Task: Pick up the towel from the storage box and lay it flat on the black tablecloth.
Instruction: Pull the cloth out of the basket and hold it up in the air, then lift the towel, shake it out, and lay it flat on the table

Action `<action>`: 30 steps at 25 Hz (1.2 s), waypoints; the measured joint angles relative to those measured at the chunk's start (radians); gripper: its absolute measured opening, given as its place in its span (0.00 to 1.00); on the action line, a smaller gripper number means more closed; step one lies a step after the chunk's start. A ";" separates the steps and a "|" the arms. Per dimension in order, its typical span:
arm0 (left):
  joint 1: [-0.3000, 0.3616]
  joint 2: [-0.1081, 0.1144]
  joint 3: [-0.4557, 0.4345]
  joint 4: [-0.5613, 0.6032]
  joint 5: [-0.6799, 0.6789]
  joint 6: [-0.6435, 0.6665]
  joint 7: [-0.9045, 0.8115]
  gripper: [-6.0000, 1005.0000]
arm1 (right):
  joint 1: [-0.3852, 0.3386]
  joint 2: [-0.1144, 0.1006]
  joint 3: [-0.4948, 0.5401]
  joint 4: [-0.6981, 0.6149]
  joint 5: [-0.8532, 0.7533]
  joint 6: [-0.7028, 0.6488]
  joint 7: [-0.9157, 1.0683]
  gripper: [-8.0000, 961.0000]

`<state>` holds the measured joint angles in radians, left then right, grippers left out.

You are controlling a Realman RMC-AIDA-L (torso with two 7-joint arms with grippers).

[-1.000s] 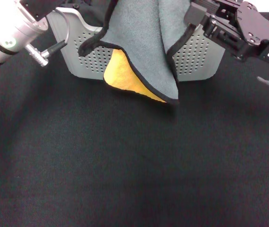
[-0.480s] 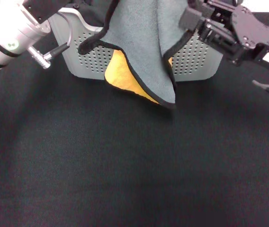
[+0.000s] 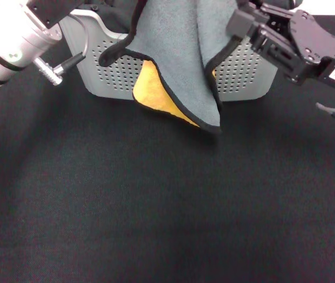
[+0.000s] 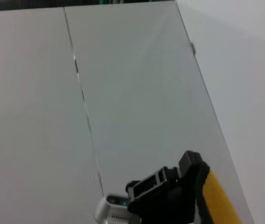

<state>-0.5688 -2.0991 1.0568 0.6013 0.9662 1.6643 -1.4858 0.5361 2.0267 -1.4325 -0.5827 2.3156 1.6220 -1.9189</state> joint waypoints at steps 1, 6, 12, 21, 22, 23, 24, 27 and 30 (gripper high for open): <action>0.000 0.000 0.000 0.000 0.000 0.000 0.000 0.01 | -0.003 -0.001 0.000 0.001 0.007 0.000 0.000 0.35; -0.002 0.001 0.000 0.000 0.000 0.000 0.000 0.01 | -0.008 -0.003 0.003 0.002 0.013 0.001 -0.009 0.12; 0.001 0.000 0.002 0.000 0.002 0.000 0.001 0.01 | -0.003 -0.005 0.007 -0.005 0.013 0.000 -0.022 0.01; 0.035 0.004 0.002 -0.082 0.032 0.002 0.011 0.01 | -0.011 -0.034 0.110 -0.229 -0.064 -0.056 0.145 0.01; 0.044 0.003 0.004 -0.092 0.041 0.002 0.020 0.01 | -0.007 -0.042 0.137 -0.283 -0.094 -0.079 0.195 0.01; 0.052 0.002 0.010 -0.104 0.045 0.004 0.032 0.01 | -0.002 -0.045 0.157 -0.324 -0.120 -0.098 0.234 0.01; 0.061 0.000 0.021 -0.119 0.045 0.010 0.047 0.01 | 0.003 -0.047 0.177 -0.367 -0.149 -0.117 0.268 0.01; 0.074 -0.003 0.058 -0.189 0.024 0.048 0.106 0.01 | 0.025 -0.050 0.240 -0.502 -0.250 -0.168 0.385 0.01; 0.076 -0.005 0.070 -0.260 0.016 0.081 0.166 0.01 | 0.056 -0.054 0.290 -0.602 -0.331 -0.183 0.490 0.01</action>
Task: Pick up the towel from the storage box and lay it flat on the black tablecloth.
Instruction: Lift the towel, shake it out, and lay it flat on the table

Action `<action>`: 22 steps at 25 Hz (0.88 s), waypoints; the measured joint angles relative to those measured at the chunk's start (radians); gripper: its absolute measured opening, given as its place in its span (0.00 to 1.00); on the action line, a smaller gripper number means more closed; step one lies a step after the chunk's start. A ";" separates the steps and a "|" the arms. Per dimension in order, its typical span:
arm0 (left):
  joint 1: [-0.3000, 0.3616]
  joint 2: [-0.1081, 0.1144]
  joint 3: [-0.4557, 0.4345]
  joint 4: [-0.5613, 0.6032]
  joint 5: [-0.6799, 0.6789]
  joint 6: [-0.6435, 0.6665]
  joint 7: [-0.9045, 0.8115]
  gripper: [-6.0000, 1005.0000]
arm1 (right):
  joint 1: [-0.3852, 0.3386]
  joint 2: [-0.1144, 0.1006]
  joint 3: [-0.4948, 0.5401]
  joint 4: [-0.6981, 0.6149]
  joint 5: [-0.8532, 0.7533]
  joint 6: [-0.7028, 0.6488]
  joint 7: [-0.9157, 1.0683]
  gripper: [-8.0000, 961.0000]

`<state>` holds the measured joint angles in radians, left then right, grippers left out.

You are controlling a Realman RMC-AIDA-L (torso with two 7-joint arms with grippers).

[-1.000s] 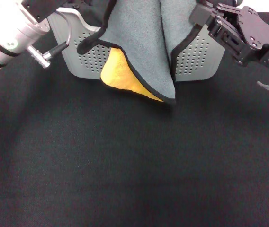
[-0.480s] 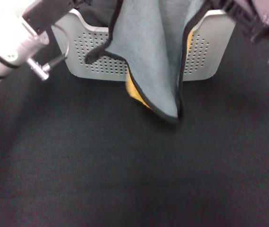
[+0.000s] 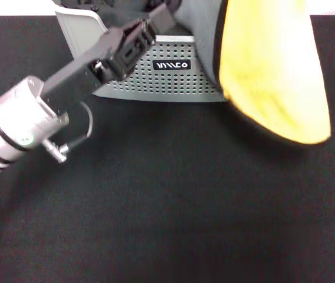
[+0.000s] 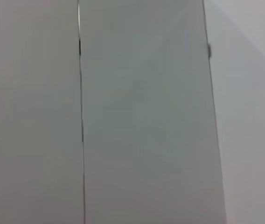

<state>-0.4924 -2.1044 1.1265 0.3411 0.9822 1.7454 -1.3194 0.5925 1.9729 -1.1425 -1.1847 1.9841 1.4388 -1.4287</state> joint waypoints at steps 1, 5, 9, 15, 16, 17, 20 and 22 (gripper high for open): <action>0.000 -0.001 0.001 -0.020 -0.001 0.006 0.017 0.01 | 0.013 -0.005 0.014 -0.020 -0.021 0.003 0.037 0.01; -0.002 -0.003 -0.001 -0.087 -0.001 0.010 0.101 0.01 | 0.057 -0.034 0.041 -0.091 -0.082 0.029 0.158 0.01; 0.004 -0.002 -0.009 -0.099 -0.014 0.011 0.141 0.01 | 0.071 -0.064 0.052 -0.175 -0.136 0.046 0.244 0.01; 0.049 0.004 -0.012 -0.092 -0.080 0.017 0.165 0.01 | 0.098 -0.088 0.125 -0.259 -0.232 0.144 0.352 0.01; 0.054 0.006 -0.012 -0.091 -0.083 0.021 0.165 0.01 | 0.103 -0.089 0.140 -0.266 -0.244 0.164 0.365 0.01; 0.060 0.007 -0.012 -0.089 -0.088 0.026 0.166 0.01 | 0.107 -0.091 0.153 -0.273 -0.256 0.180 0.376 0.01; 0.077 0.008 -0.012 -0.089 -0.092 0.041 0.174 0.02 | 0.116 -0.097 0.183 -0.294 -0.285 0.211 0.398 0.01; 0.081 0.009 -0.009 -0.089 -0.090 0.048 0.178 0.03 | 0.122 -0.102 0.188 -0.303 -0.292 0.228 0.404 0.01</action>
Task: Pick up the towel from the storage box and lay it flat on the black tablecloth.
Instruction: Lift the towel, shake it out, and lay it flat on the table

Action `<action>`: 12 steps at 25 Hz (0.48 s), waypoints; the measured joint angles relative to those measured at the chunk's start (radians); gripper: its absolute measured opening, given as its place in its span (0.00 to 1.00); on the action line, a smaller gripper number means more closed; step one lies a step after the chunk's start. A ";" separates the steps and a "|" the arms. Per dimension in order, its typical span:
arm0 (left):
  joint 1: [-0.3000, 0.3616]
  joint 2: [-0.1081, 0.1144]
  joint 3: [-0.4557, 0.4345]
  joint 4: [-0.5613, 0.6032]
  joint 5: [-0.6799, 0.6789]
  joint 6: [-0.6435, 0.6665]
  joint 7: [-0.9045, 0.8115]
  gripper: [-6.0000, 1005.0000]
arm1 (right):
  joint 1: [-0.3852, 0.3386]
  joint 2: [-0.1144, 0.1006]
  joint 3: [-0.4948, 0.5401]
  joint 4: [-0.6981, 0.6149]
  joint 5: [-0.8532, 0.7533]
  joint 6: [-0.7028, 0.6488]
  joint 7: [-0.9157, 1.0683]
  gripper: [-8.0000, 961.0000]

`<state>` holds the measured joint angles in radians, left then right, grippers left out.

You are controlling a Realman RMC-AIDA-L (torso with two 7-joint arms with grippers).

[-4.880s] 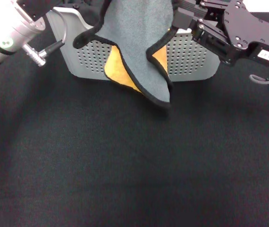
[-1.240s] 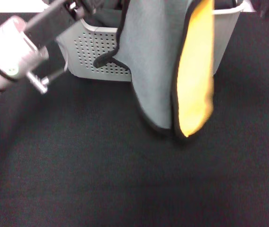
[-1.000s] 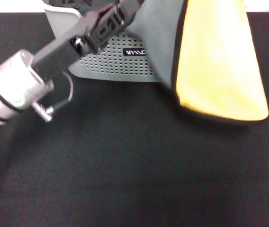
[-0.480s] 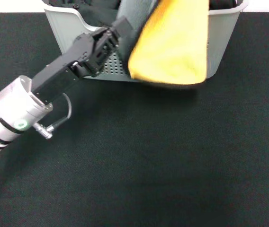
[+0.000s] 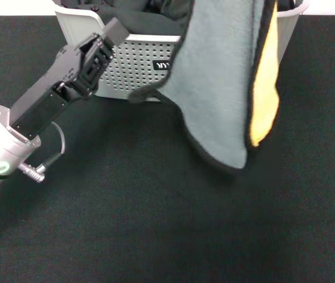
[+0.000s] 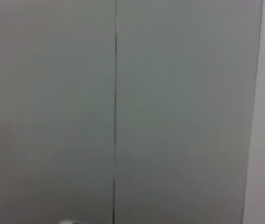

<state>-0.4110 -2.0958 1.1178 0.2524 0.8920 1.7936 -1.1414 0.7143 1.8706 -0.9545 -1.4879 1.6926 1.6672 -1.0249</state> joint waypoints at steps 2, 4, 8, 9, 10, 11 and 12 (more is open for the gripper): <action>-0.004 0.000 0.017 0.000 0.017 0.010 -0.003 0.03 | 0.009 -0.005 0.001 -0.013 -0.003 0.024 0.005 0.01; -0.019 0.001 0.044 0.000 0.043 0.022 -0.011 0.04 | 0.018 -0.007 0.001 -0.034 -0.019 0.037 0.015 0.01; -0.055 0.002 0.082 0.001 0.102 0.034 -0.024 0.05 | 0.035 -0.010 -0.004 -0.057 -0.041 0.068 0.030 0.01; -0.066 0.004 0.084 0.001 0.119 0.035 -0.025 0.05 | 0.037 -0.011 -0.005 -0.059 -0.041 0.072 0.031 0.01; -0.078 0.006 0.084 0.001 0.130 0.036 -0.026 0.06 | 0.040 -0.012 -0.005 -0.061 -0.044 0.079 0.033 0.01; -0.078 0.006 0.084 0.001 0.130 0.036 -0.026 0.06 | 0.044 -0.013 -0.006 -0.064 -0.050 0.088 0.036 0.01; -0.082 0.008 0.084 0.005 0.133 0.036 -0.026 0.06 | 0.046 -0.014 -0.006 -0.068 -0.057 0.093 0.038 0.01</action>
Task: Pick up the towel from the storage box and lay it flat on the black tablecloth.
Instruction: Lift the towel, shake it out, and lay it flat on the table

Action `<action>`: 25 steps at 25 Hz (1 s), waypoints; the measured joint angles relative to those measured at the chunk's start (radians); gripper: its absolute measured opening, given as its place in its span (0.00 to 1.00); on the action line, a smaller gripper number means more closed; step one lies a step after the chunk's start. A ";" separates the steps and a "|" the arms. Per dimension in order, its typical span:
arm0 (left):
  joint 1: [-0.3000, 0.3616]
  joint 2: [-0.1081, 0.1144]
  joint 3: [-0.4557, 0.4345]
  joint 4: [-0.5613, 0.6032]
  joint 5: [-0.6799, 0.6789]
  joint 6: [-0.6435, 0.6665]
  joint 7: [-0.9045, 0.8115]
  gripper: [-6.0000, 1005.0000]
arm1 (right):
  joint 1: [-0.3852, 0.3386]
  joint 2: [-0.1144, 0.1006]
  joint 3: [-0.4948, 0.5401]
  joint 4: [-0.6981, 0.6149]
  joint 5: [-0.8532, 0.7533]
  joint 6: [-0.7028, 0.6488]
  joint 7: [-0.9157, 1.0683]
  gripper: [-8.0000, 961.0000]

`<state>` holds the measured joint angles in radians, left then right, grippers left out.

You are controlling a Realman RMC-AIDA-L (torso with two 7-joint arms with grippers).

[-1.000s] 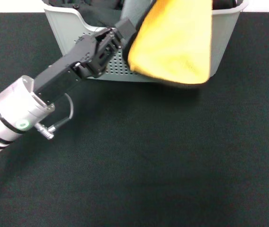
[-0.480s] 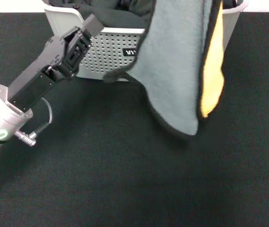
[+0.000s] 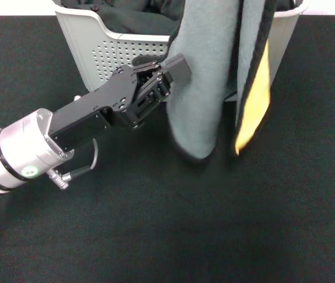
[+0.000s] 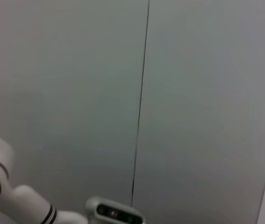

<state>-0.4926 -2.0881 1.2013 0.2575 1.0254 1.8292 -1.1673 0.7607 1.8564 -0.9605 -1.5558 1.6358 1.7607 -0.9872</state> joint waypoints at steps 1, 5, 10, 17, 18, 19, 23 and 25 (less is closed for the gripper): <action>-0.002 0.001 -0.001 0.005 0.002 -0.001 0.000 0.07 | 0.001 -0.001 -0.001 -0.005 -0.007 0.005 0.002 0.01; -0.001 0.008 -0.006 0.044 0.004 -0.004 0.003 0.08 | 0.005 -0.013 -0.023 -0.024 -0.024 0.020 0.011 0.01; 0.005 0.026 -0.001 0.101 0.006 0.013 -0.005 0.16 | 0.007 -0.020 -0.046 -0.039 -0.046 0.021 0.012 0.01; -0.004 0.034 0.002 0.187 0.079 0.128 -0.020 0.34 | 0.010 -0.013 -0.085 -0.047 -0.091 0.021 0.005 0.01; -0.005 0.032 0.000 0.199 0.081 0.133 -0.026 0.37 | 0.010 -0.013 -0.092 -0.047 -0.092 0.021 0.003 0.01; -0.009 0.029 -0.002 0.207 0.081 0.134 -0.034 0.37 | 0.011 -0.013 -0.100 -0.048 -0.093 0.022 0.000 0.01; -0.034 0.024 -0.007 0.208 0.076 0.129 -0.037 0.37 | 0.019 -0.011 -0.134 -0.061 -0.098 0.027 -0.005 0.01; -0.045 0.022 -0.015 0.206 0.074 0.126 -0.033 0.37 | 0.022 -0.010 -0.155 -0.081 -0.100 0.027 -0.005 0.01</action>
<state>-0.5378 -2.0660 1.1864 0.4635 1.0990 1.9555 -1.2002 0.7824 1.8465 -1.1154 -1.6370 1.5362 1.7880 -0.9921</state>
